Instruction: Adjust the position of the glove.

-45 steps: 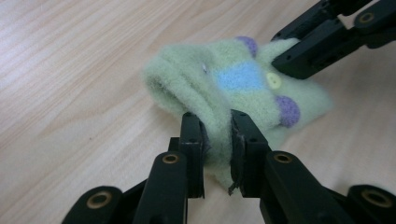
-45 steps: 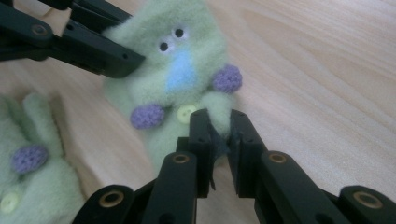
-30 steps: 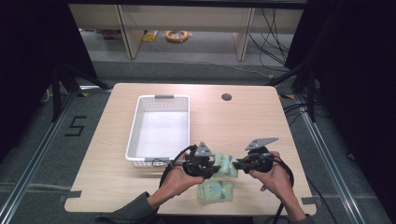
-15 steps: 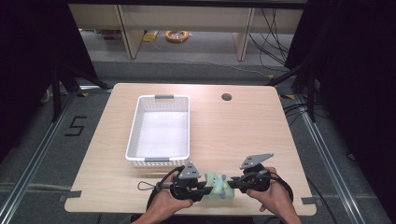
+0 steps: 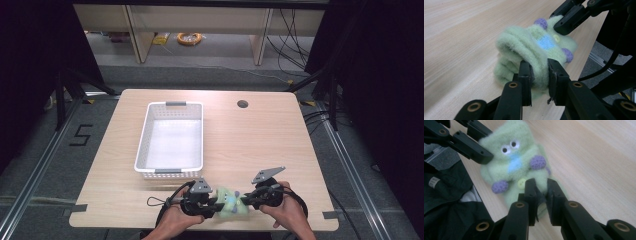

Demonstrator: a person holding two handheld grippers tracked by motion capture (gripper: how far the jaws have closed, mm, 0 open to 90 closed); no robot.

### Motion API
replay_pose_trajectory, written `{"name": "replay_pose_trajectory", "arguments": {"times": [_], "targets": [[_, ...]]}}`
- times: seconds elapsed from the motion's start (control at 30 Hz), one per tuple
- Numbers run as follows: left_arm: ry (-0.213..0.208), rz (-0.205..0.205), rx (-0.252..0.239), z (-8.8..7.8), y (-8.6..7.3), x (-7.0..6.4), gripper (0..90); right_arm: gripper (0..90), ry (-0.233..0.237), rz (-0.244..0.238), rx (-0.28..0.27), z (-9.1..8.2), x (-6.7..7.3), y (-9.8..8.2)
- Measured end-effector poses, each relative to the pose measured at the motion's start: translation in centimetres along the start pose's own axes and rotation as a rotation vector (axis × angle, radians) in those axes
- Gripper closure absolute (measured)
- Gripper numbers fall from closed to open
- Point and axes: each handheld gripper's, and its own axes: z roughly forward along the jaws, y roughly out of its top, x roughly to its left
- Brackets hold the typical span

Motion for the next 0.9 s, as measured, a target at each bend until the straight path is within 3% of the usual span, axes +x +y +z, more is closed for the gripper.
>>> {"name": "replay_pose_trajectory", "arguments": {"times": [0.23, 0.27, 0.37, 0.5, 0.6, 0.67, 0.73, 0.9], "targets": [[-0.004, -0.007, 0.013, -0.4, -0.3, 0.2, 64.9, 76.0, -0.025, -0.008, 0.014, 0.2, -0.3, 0.0], [-0.003, -0.028, -0.001, -0.9, -0.3, 0.2, 61.8, 69.1, -0.026, -0.008, 0.002, -0.1, -0.3, 0.0], [-0.008, -0.044, -0.016, -1.8, 0.0, 0.6, 52.9, 65.9, -0.044, -0.005, -0.037, -0.4, -0.4, 0.0], [0.018, -0.081, -0.049, -2.5, 0.6, 1.2, 45.9, 60.2, -0.060, 0.012, -0.048, -1.1, -0.6, 0.2], [0.038, -0.090, -0.061, -2.3, 1.0, 1.2, 45.0, 56.2, -0.052, 0.016, -0.050, -1.1, -0.5, 0.2], [0.023, -0.096, -0.053, -2.1, 1.3, 1.2, 44.4, 54.5, -0.054, 0.009, -0.056, -0.9, -0.5, 0.3], [0.027, -0.099, -0.038, -1.8, 1.4, 1.3, 43.7, 51.0, -0.059, 0.034, -0.058, -0.9, -0.4, 0.3], [0.040, -0.154, -0.009, -0.9, 1.3, 1.9, 41.4, 46.5, -0.066, 0.059, -0.060, -0.6, -0.4, 0.2]]}}
